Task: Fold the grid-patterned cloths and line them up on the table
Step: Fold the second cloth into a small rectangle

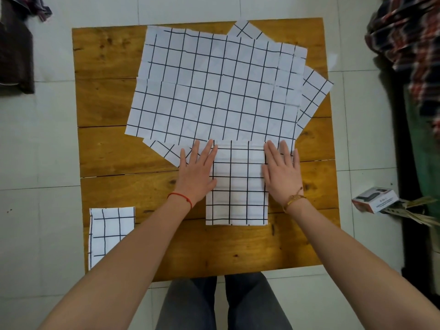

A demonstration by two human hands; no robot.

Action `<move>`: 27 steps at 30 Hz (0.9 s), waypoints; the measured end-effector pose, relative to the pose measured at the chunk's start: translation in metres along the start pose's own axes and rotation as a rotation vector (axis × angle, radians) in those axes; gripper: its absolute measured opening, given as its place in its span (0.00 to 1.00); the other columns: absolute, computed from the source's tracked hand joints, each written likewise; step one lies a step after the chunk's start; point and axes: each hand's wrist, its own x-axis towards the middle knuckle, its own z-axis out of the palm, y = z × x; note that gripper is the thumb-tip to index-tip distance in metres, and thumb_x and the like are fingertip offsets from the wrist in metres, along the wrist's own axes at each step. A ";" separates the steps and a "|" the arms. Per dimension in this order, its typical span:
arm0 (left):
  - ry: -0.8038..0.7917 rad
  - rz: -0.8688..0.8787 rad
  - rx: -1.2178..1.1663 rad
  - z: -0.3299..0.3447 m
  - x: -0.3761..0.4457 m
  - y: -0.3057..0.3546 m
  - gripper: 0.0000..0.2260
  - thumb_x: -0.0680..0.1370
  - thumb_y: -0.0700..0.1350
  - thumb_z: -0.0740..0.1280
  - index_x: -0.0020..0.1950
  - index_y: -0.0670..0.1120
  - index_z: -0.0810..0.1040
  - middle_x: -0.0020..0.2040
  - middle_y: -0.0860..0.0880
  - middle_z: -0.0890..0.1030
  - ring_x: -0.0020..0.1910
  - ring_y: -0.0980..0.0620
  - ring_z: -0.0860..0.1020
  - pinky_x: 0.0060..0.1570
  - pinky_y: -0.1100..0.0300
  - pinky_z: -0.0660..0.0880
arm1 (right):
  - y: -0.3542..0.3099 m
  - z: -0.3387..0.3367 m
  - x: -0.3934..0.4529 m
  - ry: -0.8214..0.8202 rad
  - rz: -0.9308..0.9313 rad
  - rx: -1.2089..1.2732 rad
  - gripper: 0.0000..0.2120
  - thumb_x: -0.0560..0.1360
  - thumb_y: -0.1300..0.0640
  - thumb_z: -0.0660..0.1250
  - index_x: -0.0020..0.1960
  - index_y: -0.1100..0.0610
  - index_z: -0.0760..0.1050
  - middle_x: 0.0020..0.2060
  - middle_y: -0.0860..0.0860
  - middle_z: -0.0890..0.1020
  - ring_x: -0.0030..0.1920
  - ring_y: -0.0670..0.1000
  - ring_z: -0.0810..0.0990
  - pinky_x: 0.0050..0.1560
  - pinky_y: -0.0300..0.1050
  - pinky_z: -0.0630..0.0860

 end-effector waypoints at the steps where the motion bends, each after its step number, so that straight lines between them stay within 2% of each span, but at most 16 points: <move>1: 0.001 0.001 0.006 0.000 0.000 0.000 0.40 0.78 0.61 0.58 0.78 0.49 0.35 0.78 0.50 0.35 0.77 0.42 0.38 0.73 0.37 0.46 | 0.000 -0.002 0.001 0.009 -0.007 0.009 0.27 0.80 0.48 0.48 0.77 0.57 0.55 0.76 0.51 0.60 0.76 0.57 0.52 0.74 0.62 0.49; 5: 0.053 0.011 0.057 0.000 -0.002 0.002 0.39 0.78 0.60 0.58 0.79 0.47 0.38 0.79 0.48 0.38 0.78 0.43 0.40 0.74 0.38 0.47 | -0.018 -0.013 0.009 0.018 -0.130 0.070 0.27 0.80 0.49 0.47 0.77 0.56 0.54 0.76 0.51 0.58 0.76 0.57 0.52 0.75 0.60 0.49; 9: 0.128 0.007 0.109 0.004 -0.010 0.007 0.35 0.80 0.56 0.58 0.79 0.43 0.43 0.80 0.46 0.44 0.78 0.43 0.44 0.74 0.40 0.51 | -0.044 -0.012 0.016 -0.072 -0.284 0.059 0.25 0.81 0.50 0.50 0.77 0.56 0.54 0.76 0.50 0.58 0.77 0.55 0.52 0.75 0.60 0.50; 12: 0.126 0.018 0.098 0.009 -0.020 0.008 0.32 0.81 0.55 0.56 0.79 0.43 0.45 0.80 0.45 0.47 0.78 0.44 0.45 0.74 0.40 0.51 | -0.052 -0.011 0.018 -0.103 -0.246 0.059 0.25 0.82 0.50 0.49 0.77 0.56 0.53 0.77 0.49 0.56 0.77 0.56 0.49 0.75 0.61 0.49; 19: 0.030 0.113 0.117 0.036 -0.070 0.006 0.31 0.82 0.54 0.52 0.79 0.43 0.42 0.79 0.45 0.42 0.78 0.44 0.42 0.73 0.39 0.50 | -0.055 -0.013 0.016 -0.150 -0.212 0.056 0.26 0.82 0.51 0.47 0.78 0.54 0.48 0.77 0.47 0.51 0.77 0.56 0.45 0.75 0.60 0.46; 27: -0.041 0.163 0.015 0.068 -0.135 0.003 0.30 0.81 0.56 0.56 0.79 0.45 0.51 0.79 0.47 0.50 0.78 0.45 0.46 0.73 0.38 0.56 | -0.059 -0.012 0.016 -0.172 -0.187 0.097 0.26 0.82 0.52 0.46 0.78 0.54 0.46 0.77 0.46 0.49 0.77 0.56 0.43 0.75 0.61 0.44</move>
